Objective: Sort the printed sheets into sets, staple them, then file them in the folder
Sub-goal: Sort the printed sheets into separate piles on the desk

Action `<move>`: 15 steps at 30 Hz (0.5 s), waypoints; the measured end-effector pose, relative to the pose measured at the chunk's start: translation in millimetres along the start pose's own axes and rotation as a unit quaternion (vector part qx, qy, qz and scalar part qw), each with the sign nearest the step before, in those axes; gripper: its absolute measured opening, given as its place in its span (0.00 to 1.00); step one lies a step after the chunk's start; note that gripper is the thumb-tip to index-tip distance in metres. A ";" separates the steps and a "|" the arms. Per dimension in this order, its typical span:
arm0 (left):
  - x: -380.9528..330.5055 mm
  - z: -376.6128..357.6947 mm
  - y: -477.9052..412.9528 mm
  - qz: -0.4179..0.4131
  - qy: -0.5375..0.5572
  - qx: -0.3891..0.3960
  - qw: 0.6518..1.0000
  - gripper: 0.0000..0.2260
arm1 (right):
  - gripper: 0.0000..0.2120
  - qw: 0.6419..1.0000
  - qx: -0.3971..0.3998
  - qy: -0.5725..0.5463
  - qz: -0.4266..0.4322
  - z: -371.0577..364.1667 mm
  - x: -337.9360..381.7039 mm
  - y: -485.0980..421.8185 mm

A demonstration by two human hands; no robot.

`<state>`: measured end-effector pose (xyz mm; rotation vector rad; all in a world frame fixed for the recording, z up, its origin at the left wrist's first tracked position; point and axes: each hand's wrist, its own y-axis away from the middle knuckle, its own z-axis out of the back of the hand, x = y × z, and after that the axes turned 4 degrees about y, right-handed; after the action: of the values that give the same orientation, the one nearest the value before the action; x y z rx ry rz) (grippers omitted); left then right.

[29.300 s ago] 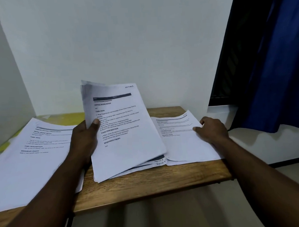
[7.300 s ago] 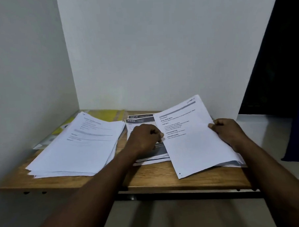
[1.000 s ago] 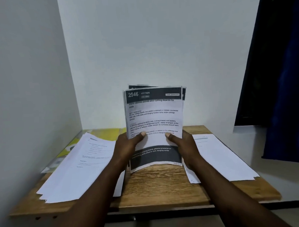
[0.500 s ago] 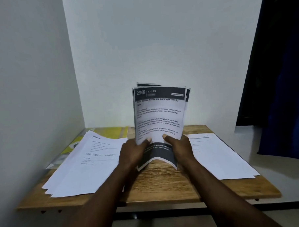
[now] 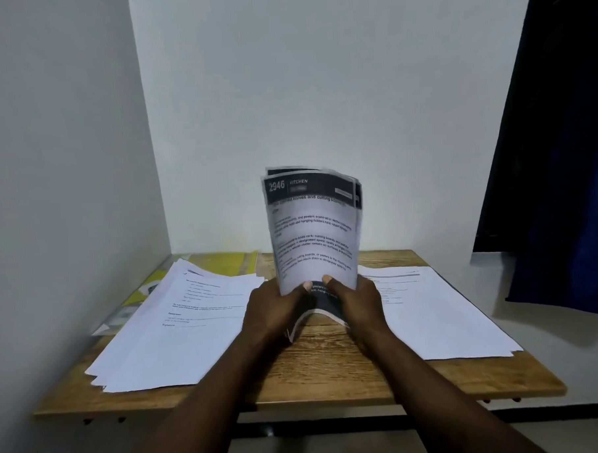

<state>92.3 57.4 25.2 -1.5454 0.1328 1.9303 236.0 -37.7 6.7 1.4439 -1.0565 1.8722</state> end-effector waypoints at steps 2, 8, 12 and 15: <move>10.3 -4.7 1.6 0.007 0.006 -0.005 1.000 0.10 | 0.22 1.000 -0.001 0.023 -0.006 -2.6 -9.0 4.0; 13.3 -8.0 -1.7 0.019 0.006 -0.021 1.000 0.22 | 0.20 0.998 -0.030 0.050 -0.006 1.1 -14.1 2.1; 19.5 -13.4 -1.0 -0.009 -0.037 -0.025 0.999 0.17 | 0.21 0.997 -0.035 0.072 -0.001 0.7 -17.7 2.7; 19.3 -16.1 7.1 -0.040 -0.017 -0.066 0.997 0.16 | 0.19 0.995 -0.062 0.078 0.019 1.1 -15.1 6.4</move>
<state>100.1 52.6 0.8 -1.5769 -0.0716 1.9334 235.6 -41.5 -9.3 1.1951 -1.1107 1.8767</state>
